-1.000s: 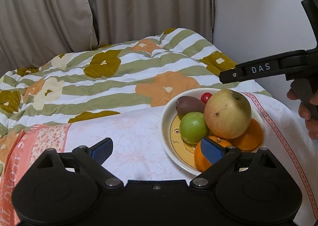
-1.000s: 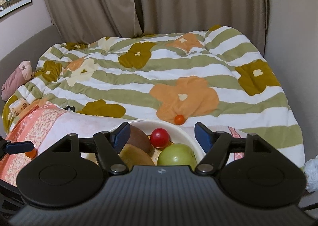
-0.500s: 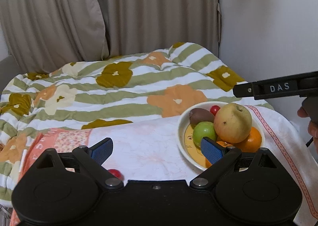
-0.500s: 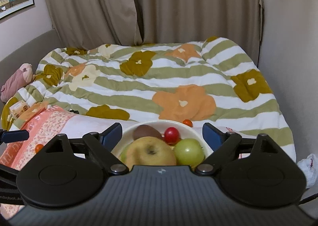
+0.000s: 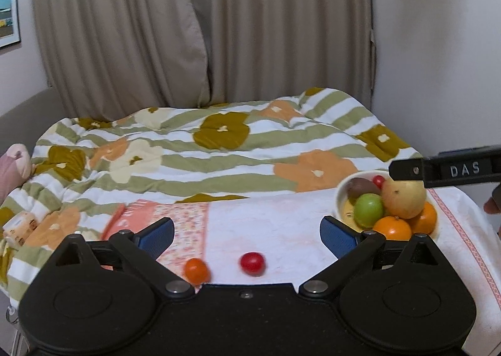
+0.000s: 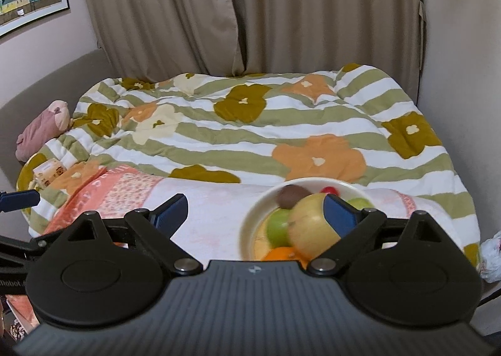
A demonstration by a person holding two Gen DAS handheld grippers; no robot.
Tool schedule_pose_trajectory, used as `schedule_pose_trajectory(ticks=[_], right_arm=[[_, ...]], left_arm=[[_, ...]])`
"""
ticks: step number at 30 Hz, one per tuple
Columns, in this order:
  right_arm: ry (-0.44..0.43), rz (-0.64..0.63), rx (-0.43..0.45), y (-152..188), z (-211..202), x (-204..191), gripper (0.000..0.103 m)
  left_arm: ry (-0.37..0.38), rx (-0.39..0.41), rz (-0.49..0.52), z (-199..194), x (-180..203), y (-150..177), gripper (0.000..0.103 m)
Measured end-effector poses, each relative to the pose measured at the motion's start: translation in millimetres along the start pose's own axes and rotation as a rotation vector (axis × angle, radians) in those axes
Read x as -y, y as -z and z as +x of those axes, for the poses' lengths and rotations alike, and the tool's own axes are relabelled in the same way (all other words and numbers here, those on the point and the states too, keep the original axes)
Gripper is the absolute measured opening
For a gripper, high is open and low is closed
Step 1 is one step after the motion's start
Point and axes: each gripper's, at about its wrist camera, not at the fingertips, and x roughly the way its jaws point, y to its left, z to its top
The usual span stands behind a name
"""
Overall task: Organize fruits
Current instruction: 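Move both tools back toward the last mandarin and tomato, then grasp the small mandarin with the left gripper while the right gripper grasps the red tomato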
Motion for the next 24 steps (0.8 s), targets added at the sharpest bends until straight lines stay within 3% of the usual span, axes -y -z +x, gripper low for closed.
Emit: schedule_pose_trajectory(ticks=[9, 15, 24], right_arm=[[0.016, 0.007, -0.026, 20, 13, -58, 0.103], [0.054, 0.015, -0.052, 40, 38, -90, 0.103], [0.117, 0.046, -0.092, 68, 86, -114, 0.103]], left_arm=[[-0.016, -0.007, -0.033, 10, -62, 12, 0.101], [-0.011, -0.032, 0.068, 44, -81, 27, 0.101], [0.145, -0.103, 0.22, 103, -82, 55, 0.095]])
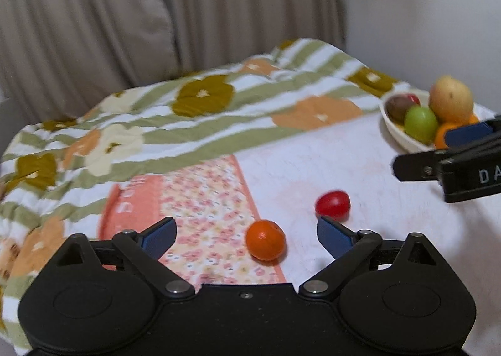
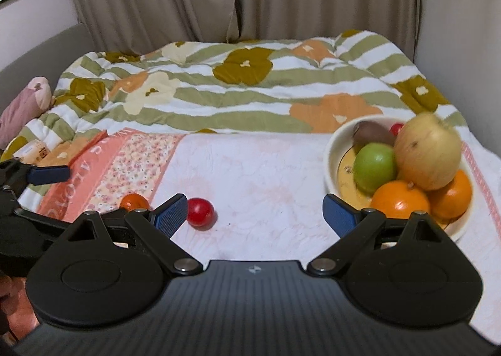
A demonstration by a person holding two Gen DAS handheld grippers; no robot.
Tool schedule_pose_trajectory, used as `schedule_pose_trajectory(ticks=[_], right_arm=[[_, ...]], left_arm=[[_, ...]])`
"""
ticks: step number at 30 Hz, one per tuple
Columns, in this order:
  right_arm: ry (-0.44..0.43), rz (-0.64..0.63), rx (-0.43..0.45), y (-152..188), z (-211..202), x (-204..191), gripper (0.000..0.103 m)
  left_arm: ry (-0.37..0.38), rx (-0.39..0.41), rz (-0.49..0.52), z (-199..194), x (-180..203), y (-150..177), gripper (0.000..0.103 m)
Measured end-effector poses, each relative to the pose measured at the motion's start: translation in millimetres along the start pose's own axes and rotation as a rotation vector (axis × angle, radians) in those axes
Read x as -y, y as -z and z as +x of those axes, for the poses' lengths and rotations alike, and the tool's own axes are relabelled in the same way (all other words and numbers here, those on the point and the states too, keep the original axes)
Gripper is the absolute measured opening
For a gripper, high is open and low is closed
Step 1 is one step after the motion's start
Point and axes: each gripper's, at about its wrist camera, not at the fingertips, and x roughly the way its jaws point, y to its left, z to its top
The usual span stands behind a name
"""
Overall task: Organize fruits
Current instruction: 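Grasp the small mandarin with the left gripper while the right gripper grasps the red tomato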
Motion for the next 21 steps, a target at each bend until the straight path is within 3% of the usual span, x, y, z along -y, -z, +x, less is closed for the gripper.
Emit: schedule_pose_trajectory(ticks=[11, 14, 15, 21], right_arm=[[0.023, 0.009, -0.037, 10, 38, -16, 0.103], [0.02, 0.009, -0.044, 10, 44, -19, 0.103], [0.016, 0.008, -0.048, 10, 47, -20, 0.103], [-0.003, -0.006, -0.073, 9, 58, -29, 0.093]], left_arm=[[0.086, -0.085, 0.039, 46, 4, 10, 0.067], [0.107, -0.086, 0.033, 46, 3, 10, 0.051], [0.107, -0.085, 0.036, 45, 4, 10, 0.042], [0.108, -0.088, 0.03, 46, 2, 10, 0.04]])
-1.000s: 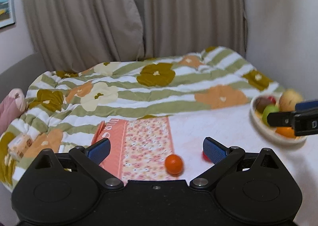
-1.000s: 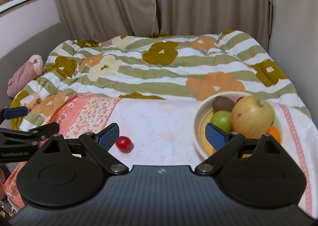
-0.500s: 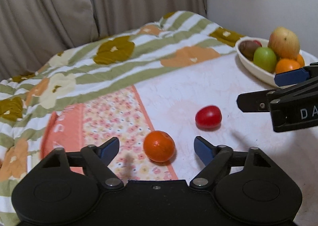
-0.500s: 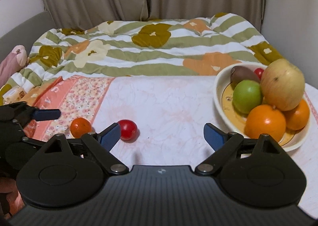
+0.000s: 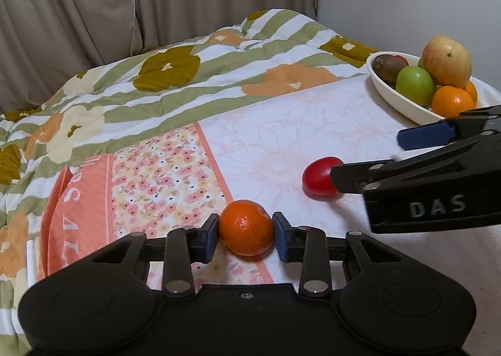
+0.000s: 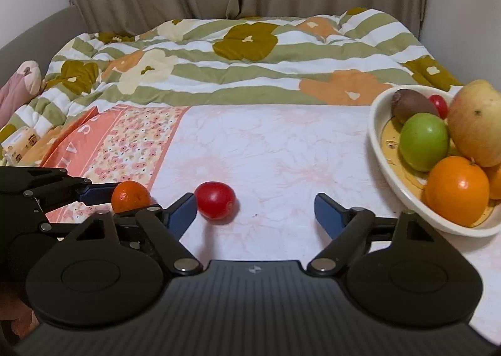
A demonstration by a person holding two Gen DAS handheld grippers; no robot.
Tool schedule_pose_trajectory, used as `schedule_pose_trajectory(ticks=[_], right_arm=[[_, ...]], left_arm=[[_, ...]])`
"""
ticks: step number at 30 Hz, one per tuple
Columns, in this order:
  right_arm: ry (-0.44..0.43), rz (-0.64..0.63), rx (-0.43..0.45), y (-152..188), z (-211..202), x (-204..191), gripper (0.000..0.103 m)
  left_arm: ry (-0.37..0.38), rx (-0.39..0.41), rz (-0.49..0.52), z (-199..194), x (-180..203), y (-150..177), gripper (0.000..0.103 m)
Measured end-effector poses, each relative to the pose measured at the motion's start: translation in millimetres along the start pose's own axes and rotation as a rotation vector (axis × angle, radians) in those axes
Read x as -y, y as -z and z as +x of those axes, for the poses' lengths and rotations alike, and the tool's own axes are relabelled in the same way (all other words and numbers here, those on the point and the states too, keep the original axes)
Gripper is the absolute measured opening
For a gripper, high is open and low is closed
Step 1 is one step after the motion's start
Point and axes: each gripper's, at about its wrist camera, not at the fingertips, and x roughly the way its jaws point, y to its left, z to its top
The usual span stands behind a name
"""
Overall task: Organize fruits
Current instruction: 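Grasp the small mandarin with the left gripper while the right gripper grasps the red tomato, then carry the mandarin and tomato over the bowl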
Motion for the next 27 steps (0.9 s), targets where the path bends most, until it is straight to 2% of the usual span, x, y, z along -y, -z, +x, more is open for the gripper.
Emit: schedule_pose_trajectory(ticks=[5, 9, 13, 15, 16, 20, 27], right_arm=[[-0.021, -0.018, -0.024, 0, 8, -7, 0.079], [-0.035, -0.036, -0.027, -1, 14, -12, 0.076], [-0.055, -0.053, -0.036, -3, 20, -16, 0.068], [-0.068, -0.065, -0.047, -3, 23, -18, 0.06], [-0.077, -0.075, -0.05, -3, 23, -20, 0.051], [-0.064, -0.11, -0.047, -3, 21, -23, 0.05], [-0.072, -0.098, -0.027, -9, 2, -13, 0.049]], left_arm=[[-0.004, 0.0, -0.001, -1, 0, 1, 0.039], [-0.012, -0.005, -0.013, -2, -1, 2, 0.039], [-0.021, -0.012, -0.029, -3, -3, 2, 0.039], [-0.028, -0.014, -0.034, -3, -3, 2, 0.039], [-0.03, -0.016, -0.036, -3, -4, 3, 0.039], [-0.046, -0.022, -0.044, -5, -5, 2, 0.039], [-0.075, -0.021, -0.062, -17, -3, -2, 0.039]])
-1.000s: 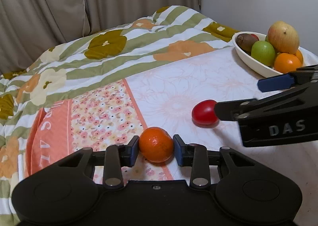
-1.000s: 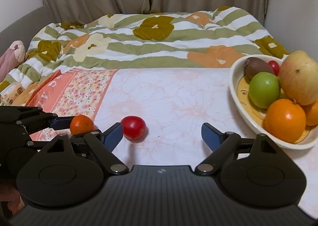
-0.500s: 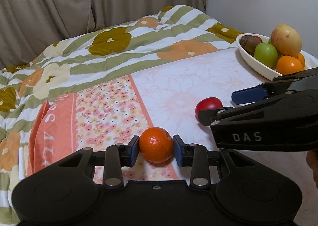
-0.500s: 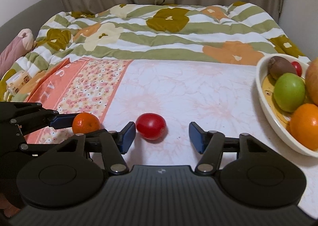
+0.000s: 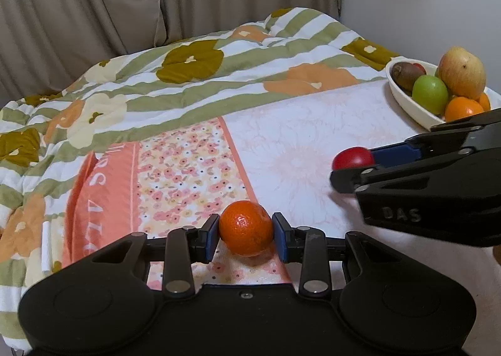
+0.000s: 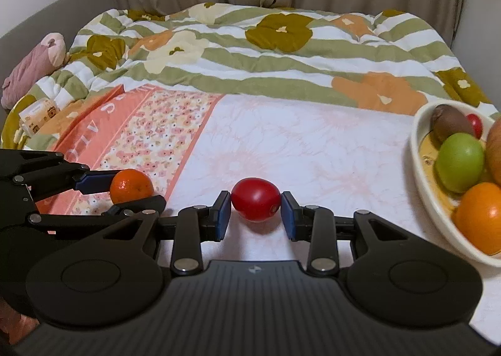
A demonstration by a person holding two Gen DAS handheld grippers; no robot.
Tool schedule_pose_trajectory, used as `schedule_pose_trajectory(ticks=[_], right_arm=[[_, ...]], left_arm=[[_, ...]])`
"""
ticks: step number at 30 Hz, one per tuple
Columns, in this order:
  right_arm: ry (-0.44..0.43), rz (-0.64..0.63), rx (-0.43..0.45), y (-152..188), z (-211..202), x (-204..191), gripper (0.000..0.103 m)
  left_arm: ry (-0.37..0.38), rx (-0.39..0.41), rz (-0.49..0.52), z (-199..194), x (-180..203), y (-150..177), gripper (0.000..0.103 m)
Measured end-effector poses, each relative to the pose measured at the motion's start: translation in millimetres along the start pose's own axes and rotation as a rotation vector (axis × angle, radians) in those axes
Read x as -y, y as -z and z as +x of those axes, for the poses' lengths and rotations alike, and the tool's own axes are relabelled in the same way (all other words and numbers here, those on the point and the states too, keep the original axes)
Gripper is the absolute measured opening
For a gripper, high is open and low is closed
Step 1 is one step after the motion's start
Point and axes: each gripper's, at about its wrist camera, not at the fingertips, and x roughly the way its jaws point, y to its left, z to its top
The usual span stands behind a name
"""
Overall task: Organize fruits
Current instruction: 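Carry the mandarin and tomato over the bowl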
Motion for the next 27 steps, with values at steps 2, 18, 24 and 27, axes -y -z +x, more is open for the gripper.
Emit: schedule_pose_trajectory(ticks=[2, 18, 24, 27], right_arm=[[0.003, 0.005, 0.011, -3, -11, 5, 0.049], [0.07, 0.066, 0.098, -18, -118, 103, 0.049], [0.1, 0.081, 0.112, -15, -143, 159, 0.049], [0.109, 0.088, 0.116, -14, -150, 187, 0.049]], left_arm=[[-0.007, 0.007, -0.005, -6, 2, -4, 0.039], [-0.013, 0.113, -0.042, -69, 64, -71, 0.039], [0.013, 0.14, -0.048, -74, 103, -96, 0.039], [0.024, 0.144, -0.049, -71, 125, -107, 0.039]])
